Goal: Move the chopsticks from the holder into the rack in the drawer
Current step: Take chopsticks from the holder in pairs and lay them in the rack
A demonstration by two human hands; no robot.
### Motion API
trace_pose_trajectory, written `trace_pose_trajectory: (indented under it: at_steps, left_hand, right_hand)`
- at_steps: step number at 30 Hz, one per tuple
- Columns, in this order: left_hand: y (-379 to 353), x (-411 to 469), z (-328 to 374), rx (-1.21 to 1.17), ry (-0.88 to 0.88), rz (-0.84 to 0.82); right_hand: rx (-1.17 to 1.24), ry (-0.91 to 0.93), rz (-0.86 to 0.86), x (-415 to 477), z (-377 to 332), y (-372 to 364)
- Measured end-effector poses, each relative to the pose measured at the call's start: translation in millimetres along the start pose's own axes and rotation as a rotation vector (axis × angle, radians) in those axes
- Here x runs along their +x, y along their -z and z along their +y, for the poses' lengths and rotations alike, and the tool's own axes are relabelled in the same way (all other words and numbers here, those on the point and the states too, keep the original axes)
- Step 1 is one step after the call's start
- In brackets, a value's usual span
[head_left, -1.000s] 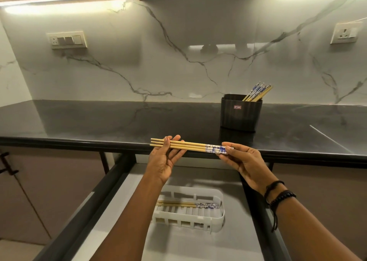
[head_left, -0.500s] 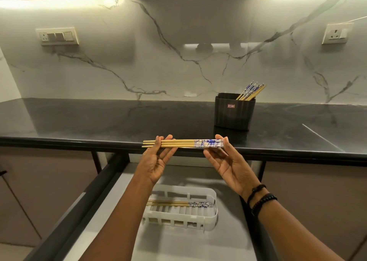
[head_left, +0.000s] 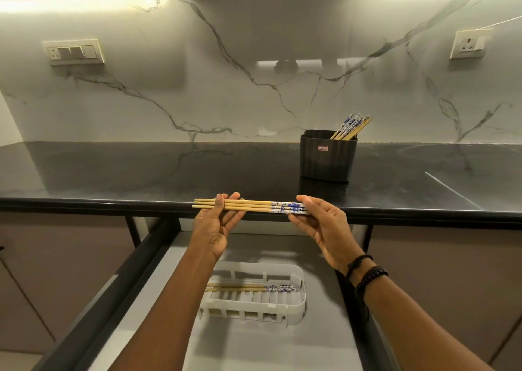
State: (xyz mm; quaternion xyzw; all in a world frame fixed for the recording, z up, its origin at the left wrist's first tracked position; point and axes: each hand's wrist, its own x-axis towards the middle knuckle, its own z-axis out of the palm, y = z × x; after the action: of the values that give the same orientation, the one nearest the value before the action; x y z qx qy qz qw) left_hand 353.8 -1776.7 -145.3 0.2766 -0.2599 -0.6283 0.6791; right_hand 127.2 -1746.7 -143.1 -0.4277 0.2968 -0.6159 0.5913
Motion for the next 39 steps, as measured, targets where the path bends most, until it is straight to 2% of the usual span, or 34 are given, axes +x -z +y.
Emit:
trace_pose_trajectory:
  at_steps: [4,10,19,25,39]
  left_hand:
    - [0.5,-0.9,1.0,0.013,-0.003,0.011]
    - [-1.9,-3.7,1.0,0.039,0.009,0.006]
    - [-14.0,-11.0,-4.3,0.095,0.084,-0.115]
    - [-11.7,-9.1,-2.0,0.093,0.075,-0.075]
    - [-9.2,-10.3,-3.9,0.122,0.124,-0.061]
  right_hand:
    - [-0.149,0.067,-0.011,-2.2,0.2,-1.0]
    - [-0.148,0.044,0.01,-1.3,1.7,4.7]
    - [-0.063,-0.027,-0.005,-0.7,-1.6,10.3]
    - [-0.066,-0.048,-0.095,0.6,-2.1,9.5]
    - [-0.183,-0.035,-0.062,1.9,-2.2,12.5]
